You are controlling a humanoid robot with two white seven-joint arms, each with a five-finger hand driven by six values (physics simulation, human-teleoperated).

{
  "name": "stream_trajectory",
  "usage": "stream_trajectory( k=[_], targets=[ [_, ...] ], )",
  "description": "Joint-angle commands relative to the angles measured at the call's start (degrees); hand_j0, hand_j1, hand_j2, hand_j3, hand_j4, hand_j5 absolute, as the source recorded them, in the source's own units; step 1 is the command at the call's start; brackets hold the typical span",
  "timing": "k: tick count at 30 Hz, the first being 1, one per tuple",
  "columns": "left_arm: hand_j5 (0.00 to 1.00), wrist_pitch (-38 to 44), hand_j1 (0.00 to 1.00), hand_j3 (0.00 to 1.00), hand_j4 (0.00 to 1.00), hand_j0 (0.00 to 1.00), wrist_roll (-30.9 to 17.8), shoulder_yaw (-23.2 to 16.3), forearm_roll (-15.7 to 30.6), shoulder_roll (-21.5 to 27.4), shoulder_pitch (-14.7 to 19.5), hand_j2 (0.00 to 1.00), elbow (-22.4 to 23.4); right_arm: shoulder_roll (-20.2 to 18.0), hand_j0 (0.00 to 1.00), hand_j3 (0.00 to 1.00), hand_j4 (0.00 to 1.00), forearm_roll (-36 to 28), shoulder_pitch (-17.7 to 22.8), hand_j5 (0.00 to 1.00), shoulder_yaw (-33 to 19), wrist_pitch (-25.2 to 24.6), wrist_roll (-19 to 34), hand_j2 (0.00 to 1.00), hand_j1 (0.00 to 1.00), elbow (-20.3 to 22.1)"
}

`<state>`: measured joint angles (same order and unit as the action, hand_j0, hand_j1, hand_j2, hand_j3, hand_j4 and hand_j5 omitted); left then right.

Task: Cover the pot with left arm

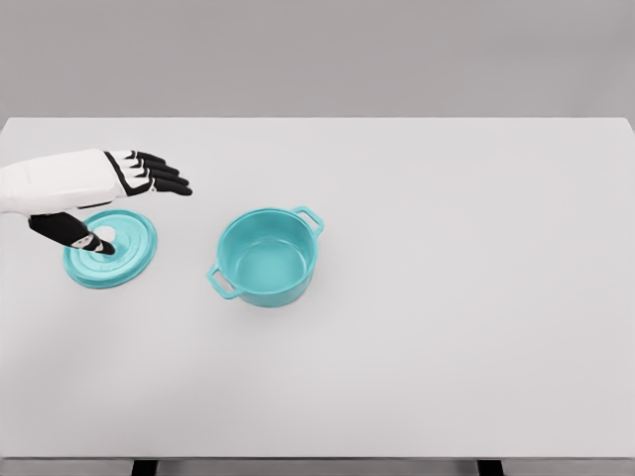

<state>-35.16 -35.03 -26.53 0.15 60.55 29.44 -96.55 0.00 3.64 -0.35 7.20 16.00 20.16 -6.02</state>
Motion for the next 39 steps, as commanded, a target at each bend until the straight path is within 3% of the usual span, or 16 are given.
stream_trajectory(
  k=[1, 4, 6, 10, 14, 15, 20, 22, 28, 39],
  targets=[
    [1.0, 0.2, 1.0, 1.0, 1.0, 1.0, 0.0, -0.2, 0.1, 1.1, 0.0, 1.0, 0.2, 0.0, 1.0, 1.0, 1.0, 0.0, 0.0, 1.0, -0.1, 0.0, 0.1, 1.0, 1.0, -0.2],
    [1.0, 0.2, 1.0, 1.0, 1.0, 1.0, 0.0, -0.3, -3.9, 0.5, 0.4, 1.0, 6.5, 0.0, 1.0, 1.0, 1.0, 0.0, 0.7, 1.0, -0.3, 0.0, 0.1, 1.0, 1.0, -0.3],
    [1.0, 0.2, 1.0, 1.0, 1.0, 1.0, 0.0, -0.4, -4.3, 0.6, 0.4, 1.0, 6.9, 0.0, 1.0, 1.0, 1.0, 0.0, 0.6, 1.0, -0.3, 0.0, 0.1, 1.0, 1.0, -0.3],
    [1.0, 0.2, 1.0, 1.0, 1.0, 1.0, 0.0, -2.0, -10.2, 0.0, -0.6, 1.0, 8.0, 0.0, 1.0, 1.0, 1.0, 0.1, 0.6, 1.0, -0.3, 0.0, 0.1, 1.0, 1.0, -0.3],
    [1.0, 0.2, 1.0, 1.0, 1.0, 1.0, 0.0, -1.9, -11.3, -4.1, -0.4, 1.0, 13.1, 0.0, 1.0, 1.0, 1.0, 0.1, 0.6, 1.0, -0.3, 0.0, 0.1, 1.0, 1.0, -0.3],
    [1.0, 0.2, 1.0, 1.0, 1.0, 1.0, 0.0, -1.9, -11.2, -5.3, -0.1, 1.0, 16.6, 0.0, 1.0, 1.0, 1.0, 0.1, 0.6, 1.0, -0.3, 0.0, 0.1, 1.0, 1.0, -0.3],
    [1.0, 0.2, 1.0, 1.0, 1.0, 1.0, 0.0, -2.0, -11.1, -6.9, 1.7, 1.0, 25.1, 0.0, 1.0, 1.0, 1.0, 0.1, 0.6, 1.0, -0.3, 0.0, 0.1, 1.0, 1.0, -0.3],
    [1.0, 0.2, 1.0, 1.0, 1.0, 1.0, 0.0, -2.0, -13.8, -7.5, 2.7, 1.0, 27.6, 0.0, 1.0, 1.0, 1.0, 0.1, 0.7, 1.0, -0.3, 0.0, 0.1, 1.0, 1.0, -0.3],
    [1.0, 0.2, 1.0, 1.0, 1.0, 1.0, 0.0, -3.0, -17.7, -12.4, 3.3, 1.0, 29.2, 0.0, 1.0, 1.0, 1.0, 0.1, 0.6, 1.0, -0.3, 0.0, 0.1, 1.0, 1.0, -0.3],
    [1.0, 0.2, 1.0, 1.0, 1.0, 1.0, 0.0, -3.4, -17.3, -12.1, 4.7, 1.0, 29.8, 0.0, 1.0, 1.0, 1.0, 0.0, 0.6, 1.0, -0.3, 0.0, 0.1, 1.0, 1.0, -0.3]
  ],
)
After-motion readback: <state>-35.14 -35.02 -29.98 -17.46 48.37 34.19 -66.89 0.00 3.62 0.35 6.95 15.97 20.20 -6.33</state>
